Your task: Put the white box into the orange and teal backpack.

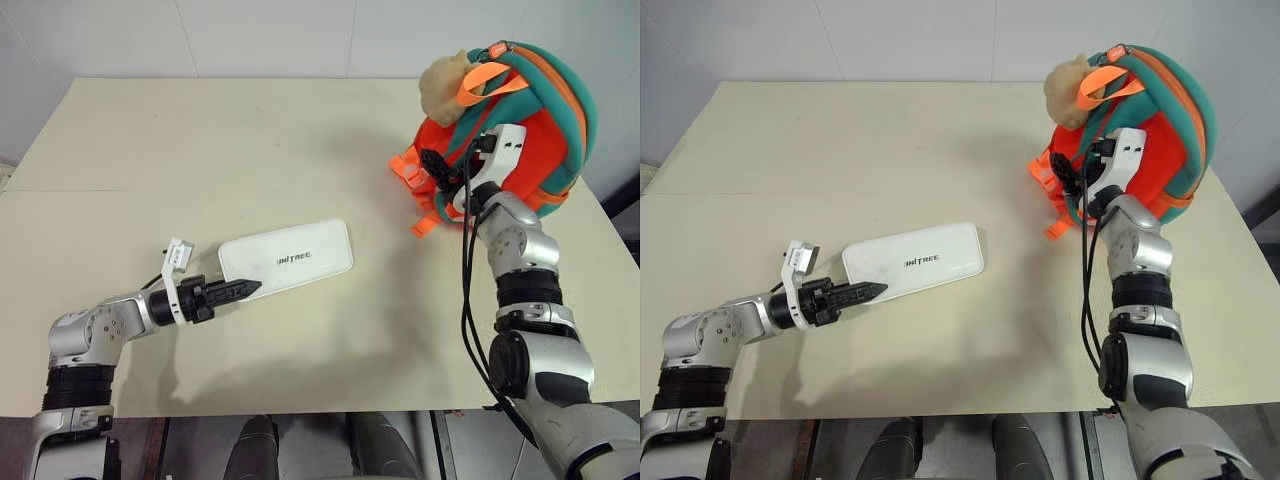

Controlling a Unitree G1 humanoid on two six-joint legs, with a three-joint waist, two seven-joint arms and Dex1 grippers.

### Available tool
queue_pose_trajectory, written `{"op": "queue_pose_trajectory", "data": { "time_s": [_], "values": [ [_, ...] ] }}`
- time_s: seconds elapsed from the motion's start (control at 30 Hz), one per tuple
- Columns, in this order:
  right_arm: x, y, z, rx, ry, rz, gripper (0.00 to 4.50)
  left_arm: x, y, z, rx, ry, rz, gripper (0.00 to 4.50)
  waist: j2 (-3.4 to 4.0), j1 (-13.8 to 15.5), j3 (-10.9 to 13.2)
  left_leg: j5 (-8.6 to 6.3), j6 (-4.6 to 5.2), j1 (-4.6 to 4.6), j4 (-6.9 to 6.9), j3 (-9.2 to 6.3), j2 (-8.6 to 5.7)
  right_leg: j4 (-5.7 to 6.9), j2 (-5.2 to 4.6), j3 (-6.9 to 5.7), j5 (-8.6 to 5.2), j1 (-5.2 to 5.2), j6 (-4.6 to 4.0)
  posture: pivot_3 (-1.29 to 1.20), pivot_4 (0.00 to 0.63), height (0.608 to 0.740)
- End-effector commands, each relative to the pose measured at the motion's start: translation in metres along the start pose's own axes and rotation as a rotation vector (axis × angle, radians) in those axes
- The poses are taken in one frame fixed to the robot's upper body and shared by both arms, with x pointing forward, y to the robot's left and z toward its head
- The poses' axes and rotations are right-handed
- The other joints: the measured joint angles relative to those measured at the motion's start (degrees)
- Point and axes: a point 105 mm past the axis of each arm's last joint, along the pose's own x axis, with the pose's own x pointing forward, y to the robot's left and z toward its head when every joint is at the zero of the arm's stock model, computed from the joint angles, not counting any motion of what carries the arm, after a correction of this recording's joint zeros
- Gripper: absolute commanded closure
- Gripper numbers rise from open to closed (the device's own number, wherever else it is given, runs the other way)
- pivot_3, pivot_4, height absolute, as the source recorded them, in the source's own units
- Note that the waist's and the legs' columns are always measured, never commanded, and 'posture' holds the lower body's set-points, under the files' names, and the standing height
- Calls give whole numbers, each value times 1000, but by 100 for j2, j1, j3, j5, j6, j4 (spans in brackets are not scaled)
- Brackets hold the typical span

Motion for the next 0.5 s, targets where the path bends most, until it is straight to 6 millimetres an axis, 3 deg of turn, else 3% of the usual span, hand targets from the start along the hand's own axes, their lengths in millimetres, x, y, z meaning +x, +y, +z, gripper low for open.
{"op": "queue_pose_trajectory", "data": {
  "time_s": [0.03,0.23,0.4,0.5],
  "values": [
    [5,8,11,6,-70,26,2226,3,-10,12,50,-36,-43,3048,0,-11,0,0,0,0,0,0,0,1,0,0,0,0,0,0,150,740],
    [2,27,7,34,-82,158,4200,0,-8,14,52,-60,-22,3048,1,-32,1,2,-3,5,1,-2,1,15,3,0,0,-1,0,0,150,740],
    [-6,58,13,94,-59,365,4358,-13,-9,25,71,-112,5,3048,2,-34,1,4,-4,6,3,-2,1,20,3,0,-1,-1,0,0,150,740],
    [-27,99,22,153,-12,622,4358,-29,-14,34,94,-160,1,3048,3,-37,2,4,-4,5,0,-3,3,20,4,0,-1,-5,0,0,150,740]
  ]
}}
